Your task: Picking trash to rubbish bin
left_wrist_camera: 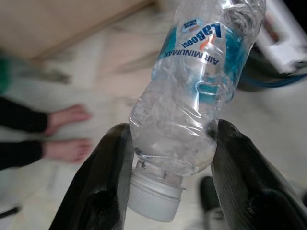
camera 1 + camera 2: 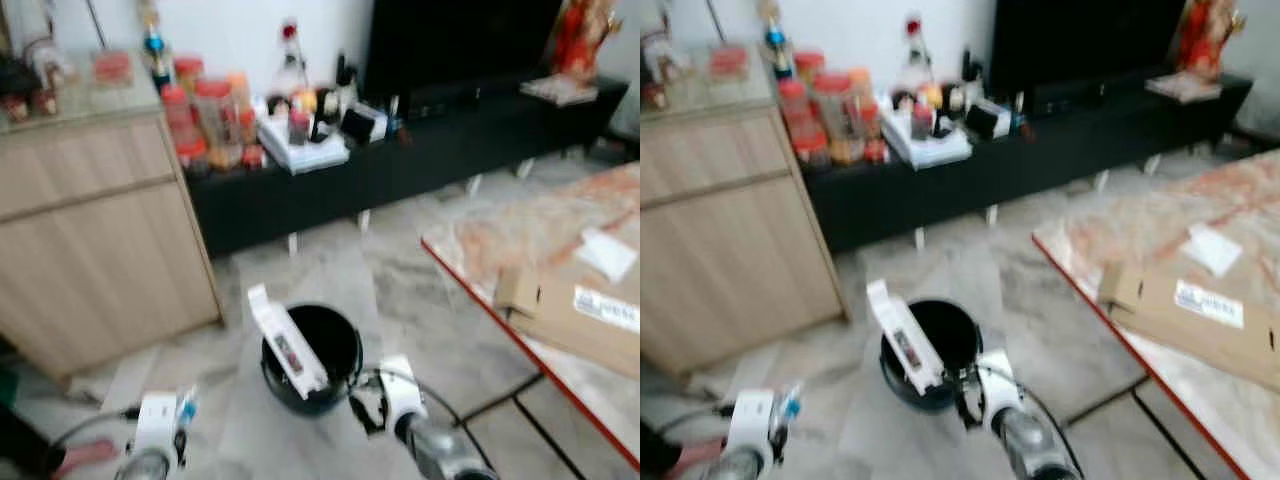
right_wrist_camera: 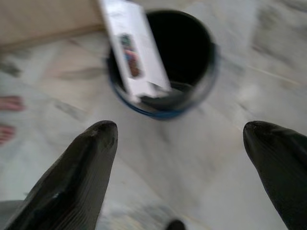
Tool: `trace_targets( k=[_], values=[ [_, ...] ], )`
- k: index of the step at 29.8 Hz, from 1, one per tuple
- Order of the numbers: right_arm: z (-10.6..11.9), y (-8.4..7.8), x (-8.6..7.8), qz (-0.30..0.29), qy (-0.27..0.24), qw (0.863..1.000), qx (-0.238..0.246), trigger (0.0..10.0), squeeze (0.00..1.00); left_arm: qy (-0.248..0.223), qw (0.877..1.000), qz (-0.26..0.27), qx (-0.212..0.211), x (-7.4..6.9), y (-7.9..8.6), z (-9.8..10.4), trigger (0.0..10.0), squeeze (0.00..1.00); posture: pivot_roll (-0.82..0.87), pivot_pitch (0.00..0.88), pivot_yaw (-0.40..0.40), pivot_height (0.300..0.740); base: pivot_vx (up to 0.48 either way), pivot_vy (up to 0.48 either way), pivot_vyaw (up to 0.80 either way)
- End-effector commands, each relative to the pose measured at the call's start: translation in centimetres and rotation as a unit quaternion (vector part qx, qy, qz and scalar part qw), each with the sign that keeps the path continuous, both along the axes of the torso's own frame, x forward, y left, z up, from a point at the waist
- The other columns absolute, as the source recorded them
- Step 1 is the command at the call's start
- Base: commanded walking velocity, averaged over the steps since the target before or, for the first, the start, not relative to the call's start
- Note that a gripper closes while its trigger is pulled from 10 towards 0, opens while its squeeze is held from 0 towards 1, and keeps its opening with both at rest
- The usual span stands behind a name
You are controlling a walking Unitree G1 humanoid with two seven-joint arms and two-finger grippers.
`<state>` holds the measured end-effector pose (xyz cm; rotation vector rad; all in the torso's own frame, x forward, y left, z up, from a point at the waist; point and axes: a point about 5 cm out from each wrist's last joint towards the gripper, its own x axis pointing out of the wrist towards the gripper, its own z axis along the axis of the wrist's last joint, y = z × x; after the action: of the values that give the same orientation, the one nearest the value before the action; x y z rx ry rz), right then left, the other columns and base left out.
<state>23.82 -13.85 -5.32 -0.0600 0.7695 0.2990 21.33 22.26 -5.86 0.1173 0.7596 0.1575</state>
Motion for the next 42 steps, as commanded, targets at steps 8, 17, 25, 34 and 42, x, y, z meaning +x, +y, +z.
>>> trace_targets(
  k=[8, 17, 25, 34, 42],
  values=[
    [0.31, 0.22, 0.44, -0.002, -0.006, 1.0, 0.005, 10.0, 0.0, -0.004, 1.0, 0.001, 0.003, 0.12, 0.23, 0.15, 10.0, 0.0, -0.02, 0.012, -0.015, 0.74, 0.321, 0.0, 0.0],
    [0.37, 0.43, 0.5, 0.018, -0.009, 1.0, -0.002, 10.0, 0.0, -0.005, 1.0, 0.002, 0.003, 0.18, 0.28, 0.19, 10.0, 0.0, -0.02, 0.017, -0.015, 0.74, 0.32, 0.0, 0.0],
    [0.42, 0.5, 0.54, 0.03, -0.015, 0.999, -0.012, 10.0, 0.0, -0.005, 1.0, 0.003, 0.002, 0.17, 0.28, 0.19, 10.0, 0.0, -0.02, 0.017, -0.015, 0.74, 0.319, 0.0, 0.1],
    [0.35, 0.46, 0.45, 0.023, -0.012, 1.0, -0.008, 10.0, 0.0, -0.004, 1.0, 0.001, 0.002, 0.11, 0.19, 0.13, 10.0, 0.0, -0.02, 0.02, -0.016, 0.74, 0.322, 0.0, 0.27],
    [0.37, 0.45, 0.48, 0.02, -0.012, 1.0, -0.003, 10.0, 0.0, -0.004, 1.0, 0.002, 0.001, 0.1, 0.15, 0.12, 10.0, 0.0, -0.01, 0.021, -0.018, 0.74, 0.32, 0.0, 0.0]
  ],
)
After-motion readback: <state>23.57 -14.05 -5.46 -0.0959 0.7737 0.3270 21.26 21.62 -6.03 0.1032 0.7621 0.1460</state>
